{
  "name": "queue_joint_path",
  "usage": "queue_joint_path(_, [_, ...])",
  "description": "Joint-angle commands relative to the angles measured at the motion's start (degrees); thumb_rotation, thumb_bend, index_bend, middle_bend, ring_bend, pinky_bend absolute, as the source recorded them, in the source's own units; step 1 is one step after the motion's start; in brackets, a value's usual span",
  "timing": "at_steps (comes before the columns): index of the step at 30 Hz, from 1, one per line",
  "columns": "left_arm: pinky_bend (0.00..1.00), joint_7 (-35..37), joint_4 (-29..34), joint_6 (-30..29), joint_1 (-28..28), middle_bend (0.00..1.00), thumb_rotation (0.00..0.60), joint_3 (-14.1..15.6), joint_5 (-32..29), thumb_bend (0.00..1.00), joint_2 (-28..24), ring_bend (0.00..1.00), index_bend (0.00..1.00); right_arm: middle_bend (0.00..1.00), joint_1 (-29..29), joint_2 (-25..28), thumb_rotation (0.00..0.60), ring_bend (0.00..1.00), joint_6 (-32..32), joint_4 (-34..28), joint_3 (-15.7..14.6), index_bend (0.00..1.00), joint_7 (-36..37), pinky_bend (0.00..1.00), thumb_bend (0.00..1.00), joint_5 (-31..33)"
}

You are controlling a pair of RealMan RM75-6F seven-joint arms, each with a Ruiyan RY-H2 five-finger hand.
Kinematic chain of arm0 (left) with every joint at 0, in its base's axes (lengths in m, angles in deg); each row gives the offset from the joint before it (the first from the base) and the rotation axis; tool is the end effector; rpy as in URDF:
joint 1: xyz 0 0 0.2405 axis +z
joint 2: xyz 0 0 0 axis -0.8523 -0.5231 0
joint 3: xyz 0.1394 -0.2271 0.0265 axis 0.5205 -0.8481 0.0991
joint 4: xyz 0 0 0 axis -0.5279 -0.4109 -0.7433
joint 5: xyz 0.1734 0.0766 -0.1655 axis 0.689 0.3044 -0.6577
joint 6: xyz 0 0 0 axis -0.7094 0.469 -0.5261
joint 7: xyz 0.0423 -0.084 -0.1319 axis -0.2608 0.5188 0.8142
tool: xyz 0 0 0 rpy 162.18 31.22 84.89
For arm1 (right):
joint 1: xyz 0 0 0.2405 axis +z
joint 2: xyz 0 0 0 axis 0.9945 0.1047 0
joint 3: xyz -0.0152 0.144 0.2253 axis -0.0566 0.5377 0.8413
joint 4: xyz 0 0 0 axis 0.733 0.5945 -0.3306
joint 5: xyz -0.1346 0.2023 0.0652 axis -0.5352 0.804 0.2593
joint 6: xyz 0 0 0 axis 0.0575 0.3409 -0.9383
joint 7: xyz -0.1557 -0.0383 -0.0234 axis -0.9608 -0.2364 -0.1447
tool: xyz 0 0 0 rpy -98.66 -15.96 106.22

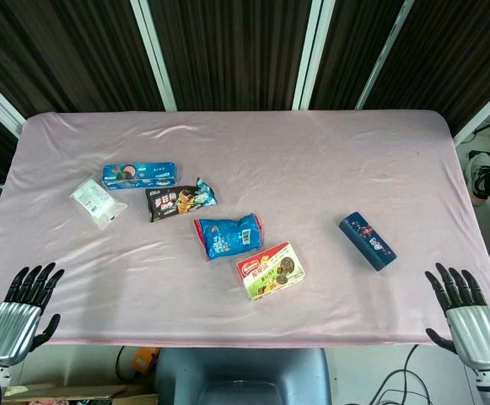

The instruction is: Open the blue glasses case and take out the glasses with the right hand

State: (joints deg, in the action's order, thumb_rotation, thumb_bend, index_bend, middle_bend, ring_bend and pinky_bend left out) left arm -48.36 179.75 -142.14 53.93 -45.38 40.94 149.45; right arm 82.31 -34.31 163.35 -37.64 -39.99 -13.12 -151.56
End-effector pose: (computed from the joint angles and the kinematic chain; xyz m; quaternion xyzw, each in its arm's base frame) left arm -0.3212 0.1729 0.0975 -0.6887 -0.3184 -0.3459 0.5520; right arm -0.3591 -0.1407 0.1105 0.6682 -0.3058 0.3046 0.6060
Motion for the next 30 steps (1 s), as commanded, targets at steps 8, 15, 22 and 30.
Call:
queue_joint_path(8, [0.0,-0.2,0.1,0.3,-0.3,0.0,0.6,0.0,0.1,0.36,0.1,0.0,0.0,0.0,0.9,0.3,0.6,0.0,-2.1,0.3,1.4,0.0,1.3,0.0,0.12,3.0])
queue_joint_path(15, [0.0,0.7,-0.1,0.6,-0.5,0.0,0.6,-0.2,-0.4,0.36,0.0,0.0,0.0,0.0,7.7,-0.9,0.6,0.0,-11.2,6.8,6.8,0.03,13.2,0.0,0.16,8.9])
queue_joint_path(22, [0.0,0.3,-0.4,-0.2,-0.3,0.0,0.6,-0.1,0.0,0.39,0.0,0.0,0.0,0.0,15.5,0.3,0.6,0.0,-28.1,13.5,8.7,0.2,11.5,0.0,0.24,16.1])
queue_joint_path(30, [0.0,-0.7,0.0,0.4,-0.5,0.0,0.6,0.1,0.1,0.39,0.3,0.0,0.0,0.0,22.0,-2.8,0.6,0.0,-40.6,18.3,9.6,0.3,10.1,0.0,0.43,21.4])
